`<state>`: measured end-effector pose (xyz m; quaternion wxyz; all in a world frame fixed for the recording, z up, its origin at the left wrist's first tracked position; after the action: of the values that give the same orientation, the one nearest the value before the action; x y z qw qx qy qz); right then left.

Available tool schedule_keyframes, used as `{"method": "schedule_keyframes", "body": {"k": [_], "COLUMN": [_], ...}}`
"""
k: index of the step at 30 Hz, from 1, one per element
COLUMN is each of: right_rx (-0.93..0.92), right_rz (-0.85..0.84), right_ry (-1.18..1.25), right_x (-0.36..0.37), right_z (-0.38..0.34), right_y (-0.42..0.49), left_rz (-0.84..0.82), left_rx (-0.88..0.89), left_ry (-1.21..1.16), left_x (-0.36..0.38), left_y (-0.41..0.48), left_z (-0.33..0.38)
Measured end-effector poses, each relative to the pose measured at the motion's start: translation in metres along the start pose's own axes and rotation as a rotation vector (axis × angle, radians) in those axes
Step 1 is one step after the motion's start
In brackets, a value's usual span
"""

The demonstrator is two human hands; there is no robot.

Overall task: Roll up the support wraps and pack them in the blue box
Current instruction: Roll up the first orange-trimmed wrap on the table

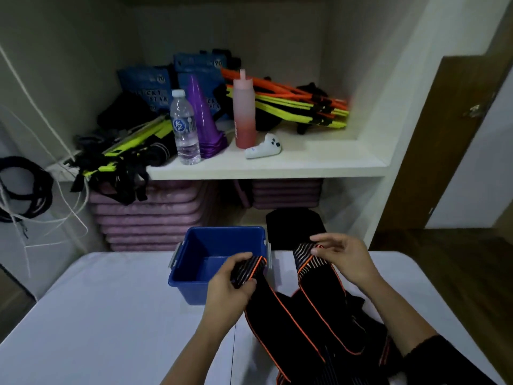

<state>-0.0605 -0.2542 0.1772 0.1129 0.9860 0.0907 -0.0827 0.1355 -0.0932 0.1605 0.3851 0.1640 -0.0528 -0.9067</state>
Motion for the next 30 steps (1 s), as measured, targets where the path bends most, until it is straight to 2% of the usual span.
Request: {"method": "schedule_keyframes", "body": {"k": [4,9,12,15,20,23,26,30], "right_rx": [-0.069,-0.140,-0.199,-0.245,-0.197,-0.205,-0.239,-0.284], "right_rz": [-0.036,-0.060,-0.064,0.000,0.056,0.060,0.154,0.257], "right_ry": [0.083,0.197,0.254,0.303,0.394,0.421,0.420,0.407], "right_x": [-0.007,0.019,0.042,0.059,0.094,0.116,0.128,0.139], "right_z": [-0.061,-0.115,-0.137,-0.153,-0.164,-0.171,-0.179,-0.192], "right_y": [-0.016,-0.031,-0.035,-0.035,-0.030,-0.033,-0.037,-0.042], "left_rz": [0.032,-0.050,-0.106,-0.184,-0.306,-0.321,-0.314,-0.185], "left_rx": [0.123,0.195,0.235,0.233,0.240,0.238,0.229,0.302], "left_ry": [-0.073,-0.194,-0.204,-0.242,-0.243,-0.226,-0.250,-0.195], "left_x": [-0.016,-0.033,-0.045,-0.058,-0.077,-0.090,-0.104,-0.122], "left_y": [0.019,0.034,0.043,0.051,0.060,0.068,0.075,0.086], "left_z": [0.054,0.108,0.123,0.131,0.139,0.137,0.132,0.123]}}
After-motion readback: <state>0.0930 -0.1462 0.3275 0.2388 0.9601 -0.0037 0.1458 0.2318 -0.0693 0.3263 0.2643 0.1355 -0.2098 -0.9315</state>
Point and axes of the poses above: each hand's wrist, its own y-axis towards the middle knuckle, its own x-axis out of the palm, z = x × y, the point moved 7 cm from there along y, towards the middle knuckle, and after that the axes turned 15 degrees about z, right-handed, at the moved point
